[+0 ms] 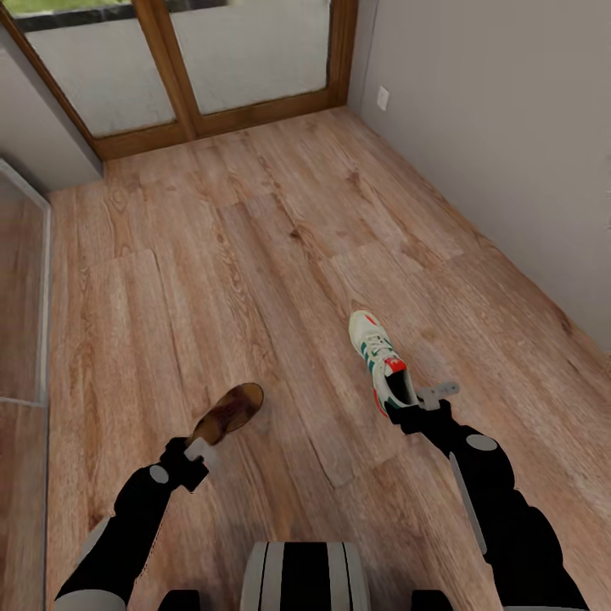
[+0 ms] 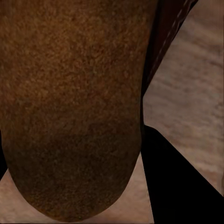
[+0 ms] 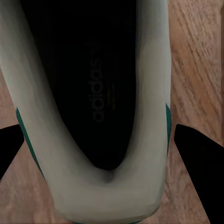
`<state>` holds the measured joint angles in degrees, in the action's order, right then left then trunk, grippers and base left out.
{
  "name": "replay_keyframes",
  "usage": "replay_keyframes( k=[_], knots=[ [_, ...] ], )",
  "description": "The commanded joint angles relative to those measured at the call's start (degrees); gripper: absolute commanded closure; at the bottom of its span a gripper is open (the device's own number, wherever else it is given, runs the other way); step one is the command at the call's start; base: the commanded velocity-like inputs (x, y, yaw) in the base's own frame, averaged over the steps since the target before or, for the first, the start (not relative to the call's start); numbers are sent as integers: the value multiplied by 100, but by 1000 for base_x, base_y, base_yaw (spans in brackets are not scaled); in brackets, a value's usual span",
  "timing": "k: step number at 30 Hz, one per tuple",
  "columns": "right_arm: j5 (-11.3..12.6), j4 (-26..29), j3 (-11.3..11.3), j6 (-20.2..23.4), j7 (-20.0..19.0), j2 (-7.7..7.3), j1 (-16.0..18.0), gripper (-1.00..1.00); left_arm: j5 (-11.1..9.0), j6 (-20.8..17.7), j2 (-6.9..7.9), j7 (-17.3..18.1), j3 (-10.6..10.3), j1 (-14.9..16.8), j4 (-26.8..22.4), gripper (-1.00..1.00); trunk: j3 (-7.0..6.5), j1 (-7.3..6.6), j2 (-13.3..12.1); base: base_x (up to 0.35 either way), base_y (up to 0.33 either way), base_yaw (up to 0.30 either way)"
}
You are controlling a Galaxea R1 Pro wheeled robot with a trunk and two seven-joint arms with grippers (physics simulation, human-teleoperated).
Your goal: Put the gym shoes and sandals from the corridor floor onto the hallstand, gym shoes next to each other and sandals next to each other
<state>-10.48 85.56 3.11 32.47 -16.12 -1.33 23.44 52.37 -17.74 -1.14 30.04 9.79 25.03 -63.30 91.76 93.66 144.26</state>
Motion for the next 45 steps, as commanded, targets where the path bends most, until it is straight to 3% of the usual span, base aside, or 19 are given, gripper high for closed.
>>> replay_keyframes(
  k=[1,2,4,8,14,16,23,27,33,37,40,41,43,44,45],
  knots=[
    [-61,42,6,22,-50,-6,2,100,-330,5,5,-23,214,2,-3,100,-19,-3,0,0,0,0],
    [-64,75,5,22,-49,-11,2,100,-534,10,20,-112,312,2,-7,100,-42,-6,-1,0,0,0],
    [-66,89,5,22,-49,-12,2,100,-663,13,33,-218,372,-3,-24,100,-88,-11,-4,0,0,0],
    [-67,97,14,19,-52,-9,2,100,-806,18,50,-356,493,-24,-23,100,-192,-21,-9,0,0,0],
    [-70,115,34,19,-46,-22,2,100,-1189,136,11,-434,1014,-40,70,100,-371,-37,-17,0,0,-26],
    [-74,113,34,15,-42,-26,2,100,-1290,234,4,-440,1083,-44,134,100,-433,-42,-20,0,0,-58],
    [-120,72,151,-334,-35,-34,-49,100,-1814,1095,-8,-554,1204,-268,623,100,-650,-60,-30,0,0,-67],
    [-118,-13,466,-694,-32,-9,-389,100,-2207,1663,-9,-853,1218,-508,861,100,-774,-70,-35,0,0,-68],
    [-107,-294,724,-1525,-26,21,-974,100,-2836,2478,-2,-1246,1223,-952,1085,100,-960,-86,-43,0,0,-66],
    [-96,-756,779,-2693,38,27,-1510,100,-3299,3055,6,-1427,1225,-1421,1304,100,-1085,-96,-48,0,0,-65],
    [-95,-1026,784,-3147,138,27,-1683,100,-3412,3341,7,-1445,1226,-1527,1537,100,-1178,-104,-52,0,0,-65],
    [-95,-1343,786,-3547,257,28,-1807,100,-3524,3691,15,-1468,1227,-1574,1864,100,-1209,-106,-54,0,0,-65],
    [-89,-1795,787,-4080,365,28,-1971,100,-3595,4037,12,-1614,1221,-1600,2172,100,-1271,-111,-56,0,0,-65],
    [-89,-1885,787,-4203,379,28,-2007,100,-3602,4082,11,-1660,1221,-1605,2213,100,-1302,-114,-58,0,0,-65],
    [-87,-2169,787,-4607,417,28,-2115,100,-3621,4174,10,-1790,1220,-1637,2292,100,-1334,-116,-59,0,0,-65]
  ],
)
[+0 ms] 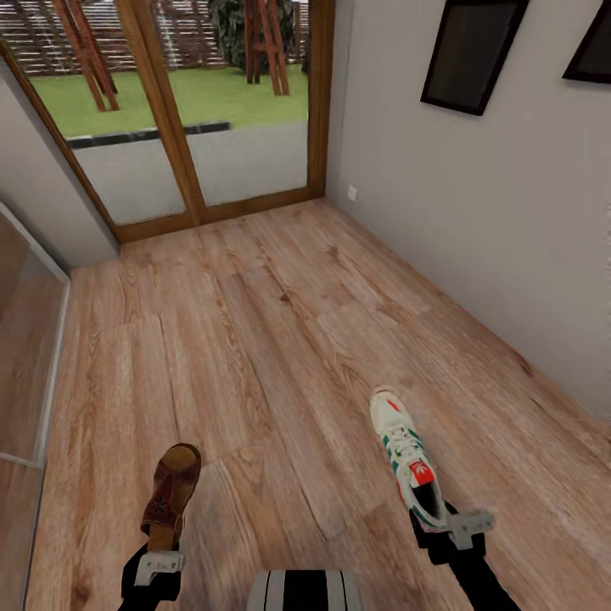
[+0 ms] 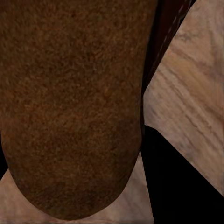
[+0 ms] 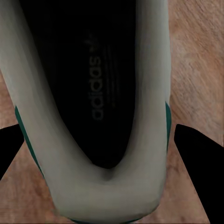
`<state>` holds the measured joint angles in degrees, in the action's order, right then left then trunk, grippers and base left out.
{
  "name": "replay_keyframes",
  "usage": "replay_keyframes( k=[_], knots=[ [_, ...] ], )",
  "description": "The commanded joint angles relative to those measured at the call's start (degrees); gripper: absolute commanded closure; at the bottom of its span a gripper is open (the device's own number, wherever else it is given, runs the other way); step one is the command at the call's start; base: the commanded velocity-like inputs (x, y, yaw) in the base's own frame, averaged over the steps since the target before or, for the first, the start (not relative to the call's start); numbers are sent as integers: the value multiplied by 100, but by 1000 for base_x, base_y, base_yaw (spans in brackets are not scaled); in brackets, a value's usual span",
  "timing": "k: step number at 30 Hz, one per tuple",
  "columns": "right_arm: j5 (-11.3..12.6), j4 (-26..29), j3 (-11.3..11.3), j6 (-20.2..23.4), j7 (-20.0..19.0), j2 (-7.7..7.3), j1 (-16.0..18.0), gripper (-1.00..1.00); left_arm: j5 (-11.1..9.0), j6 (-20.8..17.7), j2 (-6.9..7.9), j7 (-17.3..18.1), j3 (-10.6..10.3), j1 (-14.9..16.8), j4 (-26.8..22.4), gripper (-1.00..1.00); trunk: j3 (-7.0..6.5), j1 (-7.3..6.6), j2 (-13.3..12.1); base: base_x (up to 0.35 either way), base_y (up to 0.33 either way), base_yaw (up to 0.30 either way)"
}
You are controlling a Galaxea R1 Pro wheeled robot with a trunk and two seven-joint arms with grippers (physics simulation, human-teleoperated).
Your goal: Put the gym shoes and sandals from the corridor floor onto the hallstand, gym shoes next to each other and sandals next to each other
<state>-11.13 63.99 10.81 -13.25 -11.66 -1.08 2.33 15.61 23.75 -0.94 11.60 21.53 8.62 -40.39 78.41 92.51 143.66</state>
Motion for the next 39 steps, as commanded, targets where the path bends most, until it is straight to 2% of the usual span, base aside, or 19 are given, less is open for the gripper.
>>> replay_keyframes(
  k=[1,3,7,9,16,32,39],
  knots=[
    [-21,-536,18,-734,67,3,-140,100,27,96,-11,-63,43,-98,36,100,-30,-4,0,0,0,-65],
    [-21,-1160,18,-1345,235,6,-197,100,13,125,-27,-103,34,-201,21,100,-92,-9,-3,0,0,-65],
    [-21,-1811,18,-1906,394,3,-220,100,5,136,-41,-119,35,-317,6,100,-216,-19,-8,0,0,-65],
    [-19,-1996,18,-2007,414,3,-223,100,4,138,-46,-122,32,-357,5,100,-279,-24,-11,0,0,-65],
    [-12,-2324,23,-2078,427,5,-224,100,3,147,-55,-130,27,-424,5,100,-496,-42,-20,0,0,-41],
    [-3,-2378,27,-2085,462,10,-224,100,8,147,-44,-131,42,-431,70,100,-994,-84,-42,0,0,-2],
    [-3,-2379,27,-2085,463,12,-224,100,11,147,-47,-131,36,-431,177,100,-1183,-237,-323,0,0,0]
  ],
)
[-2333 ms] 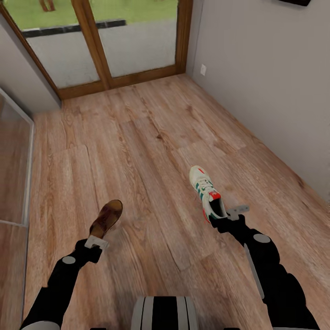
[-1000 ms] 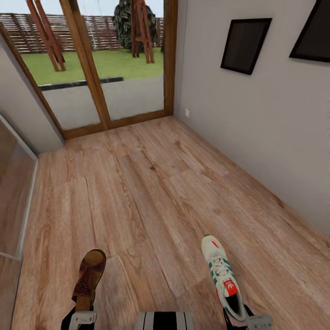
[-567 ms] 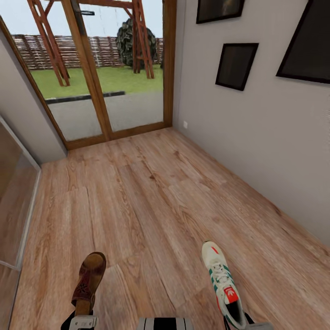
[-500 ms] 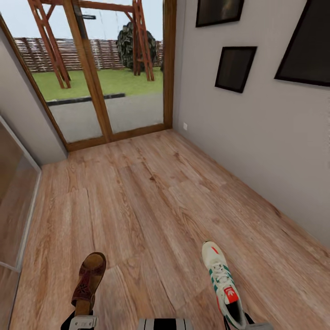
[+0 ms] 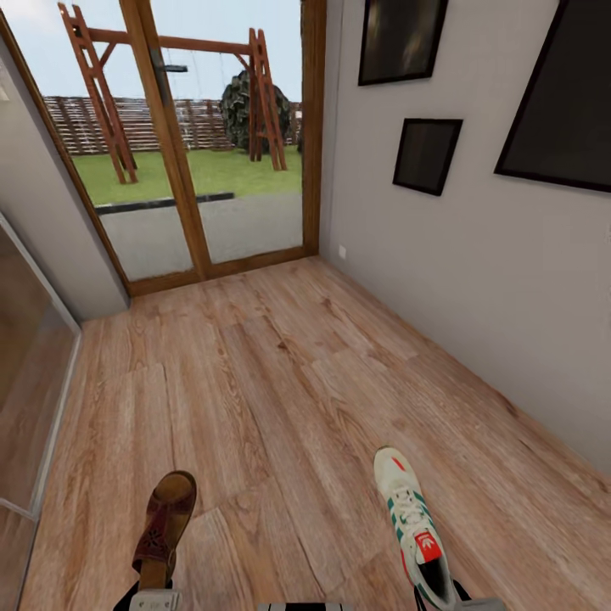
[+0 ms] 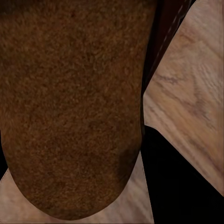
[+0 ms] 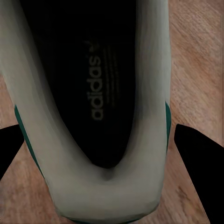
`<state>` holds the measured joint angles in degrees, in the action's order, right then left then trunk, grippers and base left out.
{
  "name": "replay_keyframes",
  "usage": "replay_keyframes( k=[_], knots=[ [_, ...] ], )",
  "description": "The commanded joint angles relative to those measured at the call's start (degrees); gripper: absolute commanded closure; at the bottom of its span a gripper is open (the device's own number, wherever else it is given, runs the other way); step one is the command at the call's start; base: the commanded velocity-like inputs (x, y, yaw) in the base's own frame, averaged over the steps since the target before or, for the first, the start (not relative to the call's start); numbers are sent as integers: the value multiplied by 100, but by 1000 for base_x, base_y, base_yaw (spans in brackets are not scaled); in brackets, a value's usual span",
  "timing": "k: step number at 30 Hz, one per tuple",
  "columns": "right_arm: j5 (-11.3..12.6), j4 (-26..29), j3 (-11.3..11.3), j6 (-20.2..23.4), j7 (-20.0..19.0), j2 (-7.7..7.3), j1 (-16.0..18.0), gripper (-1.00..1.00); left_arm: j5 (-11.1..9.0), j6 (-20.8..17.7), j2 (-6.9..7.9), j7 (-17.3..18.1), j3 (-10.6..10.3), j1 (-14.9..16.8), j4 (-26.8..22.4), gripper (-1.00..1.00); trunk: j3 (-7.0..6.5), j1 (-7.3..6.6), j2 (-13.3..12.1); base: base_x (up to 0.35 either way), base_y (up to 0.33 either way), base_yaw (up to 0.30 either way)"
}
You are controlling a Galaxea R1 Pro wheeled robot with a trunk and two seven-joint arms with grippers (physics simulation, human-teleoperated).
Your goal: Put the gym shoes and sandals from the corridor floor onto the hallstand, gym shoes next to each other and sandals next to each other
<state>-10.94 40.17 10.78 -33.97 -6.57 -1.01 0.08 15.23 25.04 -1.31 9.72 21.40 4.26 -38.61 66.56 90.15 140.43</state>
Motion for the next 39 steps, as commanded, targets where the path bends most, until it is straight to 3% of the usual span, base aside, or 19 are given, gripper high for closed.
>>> replay_keyframes(
  k=[1,17,39],
  knots=[
    [-22,2,30,-14,-47,5,1,100,48,18,-6,57,52,4,3,100,-24,-23,-40,0,0,0],
    [-22,-187,30,-5,-47,5,1,100,41,18,-8,57,58,4,28,100,-455,-375,-682,0,0,0],
    [-14,-214,56,3,-53,-6,1,100,43,18,-12,65,45,4,34,100,-600,-375,-682,0,0,-6]
  ],
)
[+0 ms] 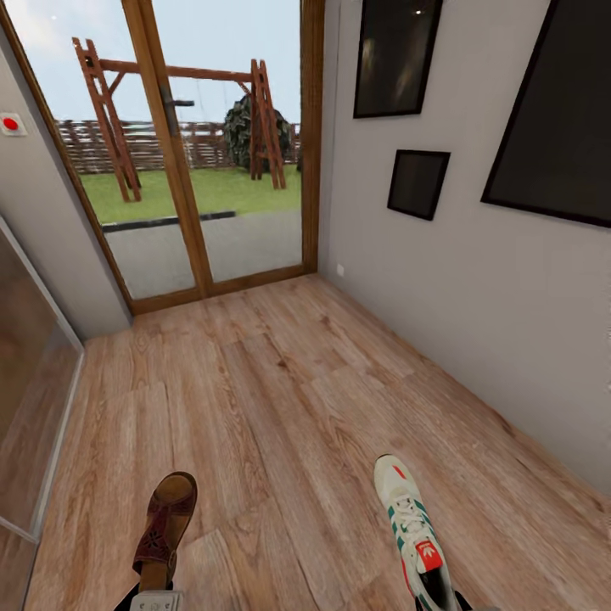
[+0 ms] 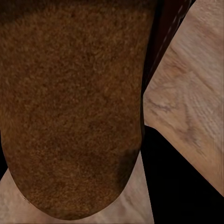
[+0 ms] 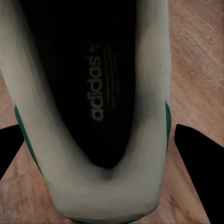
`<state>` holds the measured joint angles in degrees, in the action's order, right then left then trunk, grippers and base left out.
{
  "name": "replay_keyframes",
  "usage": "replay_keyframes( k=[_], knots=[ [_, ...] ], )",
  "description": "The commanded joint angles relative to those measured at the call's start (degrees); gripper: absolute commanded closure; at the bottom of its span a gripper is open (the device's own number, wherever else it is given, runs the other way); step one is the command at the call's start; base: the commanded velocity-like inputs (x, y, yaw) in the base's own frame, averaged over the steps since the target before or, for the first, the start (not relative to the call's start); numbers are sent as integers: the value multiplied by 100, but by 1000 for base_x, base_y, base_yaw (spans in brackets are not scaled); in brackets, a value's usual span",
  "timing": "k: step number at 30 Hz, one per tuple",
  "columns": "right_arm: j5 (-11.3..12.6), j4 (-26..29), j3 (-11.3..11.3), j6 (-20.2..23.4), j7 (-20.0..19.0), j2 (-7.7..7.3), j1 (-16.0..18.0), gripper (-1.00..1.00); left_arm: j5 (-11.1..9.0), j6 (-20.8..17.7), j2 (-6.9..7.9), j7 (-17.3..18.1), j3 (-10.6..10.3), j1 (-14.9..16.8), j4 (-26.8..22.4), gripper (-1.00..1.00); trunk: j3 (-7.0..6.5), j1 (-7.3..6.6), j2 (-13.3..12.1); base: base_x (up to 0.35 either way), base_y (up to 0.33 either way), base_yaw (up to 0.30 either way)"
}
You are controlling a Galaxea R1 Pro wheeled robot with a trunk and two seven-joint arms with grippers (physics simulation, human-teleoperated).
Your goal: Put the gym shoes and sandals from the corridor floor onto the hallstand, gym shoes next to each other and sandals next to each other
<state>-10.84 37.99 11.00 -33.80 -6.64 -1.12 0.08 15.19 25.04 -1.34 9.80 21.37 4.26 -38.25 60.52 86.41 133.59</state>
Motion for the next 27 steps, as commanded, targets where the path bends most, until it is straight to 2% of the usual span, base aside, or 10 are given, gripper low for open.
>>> replay_keyframes(
  k=[1,10,25,27],
  knots=[
    [-24,5,34,-13,-47,6,1,100,47,18,-8,57,50,5,-1,100,-3,-1,2,0,0,-143],
    [-25,-33,22,-5,-48,6,1,100,46,22,-7,60,53,5,1,100,-69,-1,2,0,0,-171],
    [-24,-40,34,-10,-48,7,1,100,39,21,1,75,61,3,-4,100,-166,-1,2,0,0,-230],
    [-24,-38,34,-12,-48,7,1,100,37,19,-5,75,61,4,-1,100,-143,43,82,0,0,-235]
  ],
)
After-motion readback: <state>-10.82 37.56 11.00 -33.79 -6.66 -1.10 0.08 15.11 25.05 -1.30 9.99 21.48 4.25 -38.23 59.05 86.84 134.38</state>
